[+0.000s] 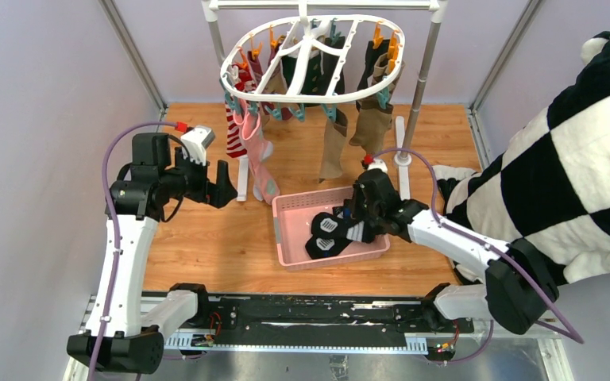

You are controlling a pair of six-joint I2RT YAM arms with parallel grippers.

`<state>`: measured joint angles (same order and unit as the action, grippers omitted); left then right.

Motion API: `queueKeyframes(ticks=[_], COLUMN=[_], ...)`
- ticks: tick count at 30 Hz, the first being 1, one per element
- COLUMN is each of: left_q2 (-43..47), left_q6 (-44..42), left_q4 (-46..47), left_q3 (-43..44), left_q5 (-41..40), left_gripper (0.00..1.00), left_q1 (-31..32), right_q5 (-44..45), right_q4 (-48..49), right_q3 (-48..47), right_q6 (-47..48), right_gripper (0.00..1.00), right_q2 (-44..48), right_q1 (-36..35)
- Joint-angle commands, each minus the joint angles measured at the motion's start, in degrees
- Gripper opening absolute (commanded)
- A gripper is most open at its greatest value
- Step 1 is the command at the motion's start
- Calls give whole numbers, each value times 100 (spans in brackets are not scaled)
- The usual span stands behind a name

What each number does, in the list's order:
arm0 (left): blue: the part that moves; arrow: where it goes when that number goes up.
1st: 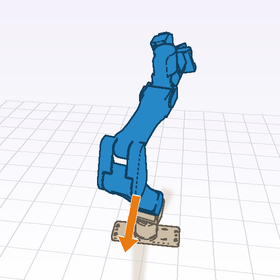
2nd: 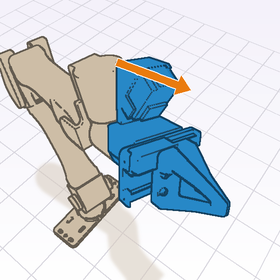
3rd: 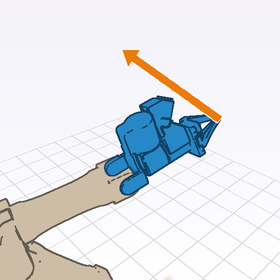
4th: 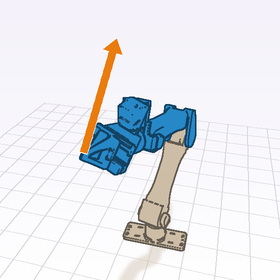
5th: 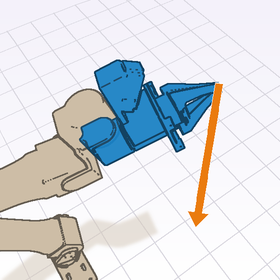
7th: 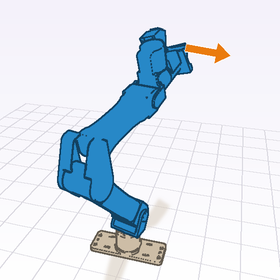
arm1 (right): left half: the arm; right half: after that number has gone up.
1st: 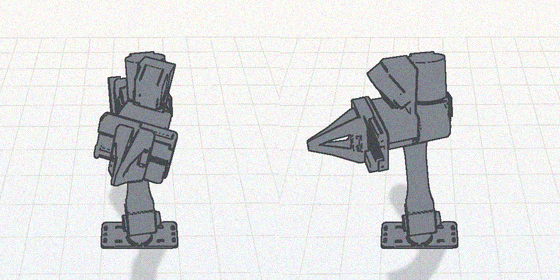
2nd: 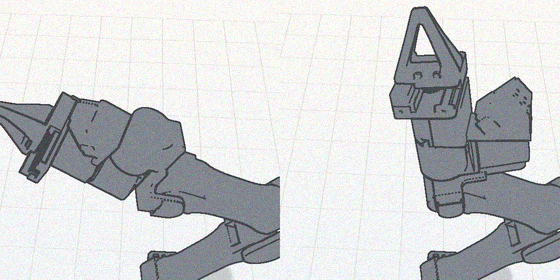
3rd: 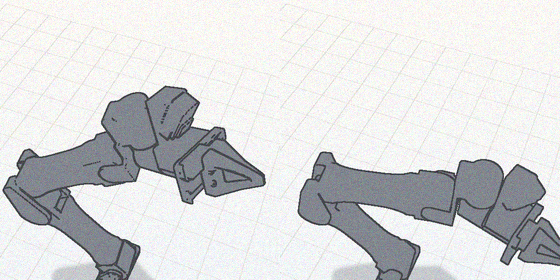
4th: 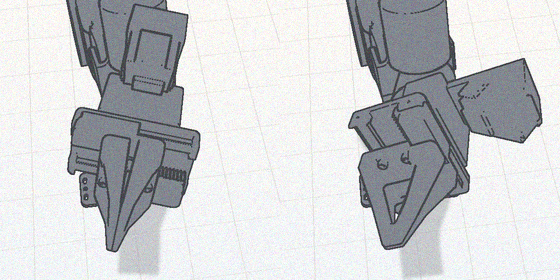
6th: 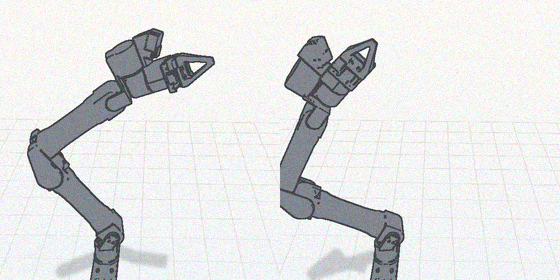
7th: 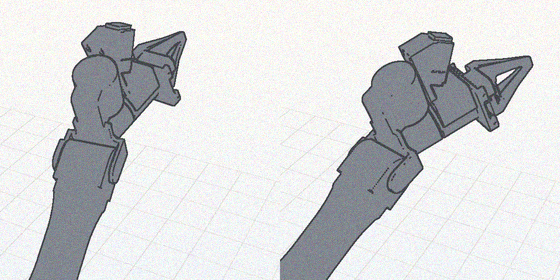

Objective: Remove the socks clipped to the hanger
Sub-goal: Place the sock in the bin.

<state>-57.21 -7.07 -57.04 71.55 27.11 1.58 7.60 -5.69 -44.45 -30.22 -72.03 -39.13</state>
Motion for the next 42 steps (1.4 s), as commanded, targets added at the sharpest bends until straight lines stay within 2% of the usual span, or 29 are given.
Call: queueKeyframes(ticks=[1, 4, 7, 11, 15, 18, 20, 25, 27, 35, 42], left_q2=[135, 95, 38, 32, 73, 79, 58, 39, 46, 82, 136], left_q6=[-15, -60, -84, -121, -184, -224, -225, -224, -233, -225, -242], left_q4=[78, 73, 73, 76, 76, 77, 74, 72, 76, 70, 70], left_q3=[-35, -112, -103, -58, -59, -54, -34, 47, 68, 144, 169], left_q5=[294, 426, 485, 503, 497, 529, 548, 583, 585, 578, 510], left_gripper=[100, 100, 100, 100, 100, 100, 100, 100, 100, 100, 100], left_q1=[-140, -141, -141, -308, -308, -308, -308, -308, -308, -308, -308], right_q5=[205, 66, -409, -1020, -885, -351, -65, 564, 730, 252, -57], right_q4=[304, 429, 446, 67, -958, -1411, -1602, -2172, -2278, -2155, -1846], right_q3=[503, 694, 596, 140, -556, -553, -373, -48, 76, 203, 282], right_q6=[-671, -723, -538, -280, -50, -16, -25, -10, -35, -5, -79], right_gripper=[8, 8, 15, 32, 51, 56, 54, 40, 38, 41, 34], right_q2=[-138, -280, -392, 20, 707, 1252, 1525, 1775, 1802, 1518, 1148], right_q1=[350, 354, 353, 293, 273, 283, 299, 314, 319, 318, 312])
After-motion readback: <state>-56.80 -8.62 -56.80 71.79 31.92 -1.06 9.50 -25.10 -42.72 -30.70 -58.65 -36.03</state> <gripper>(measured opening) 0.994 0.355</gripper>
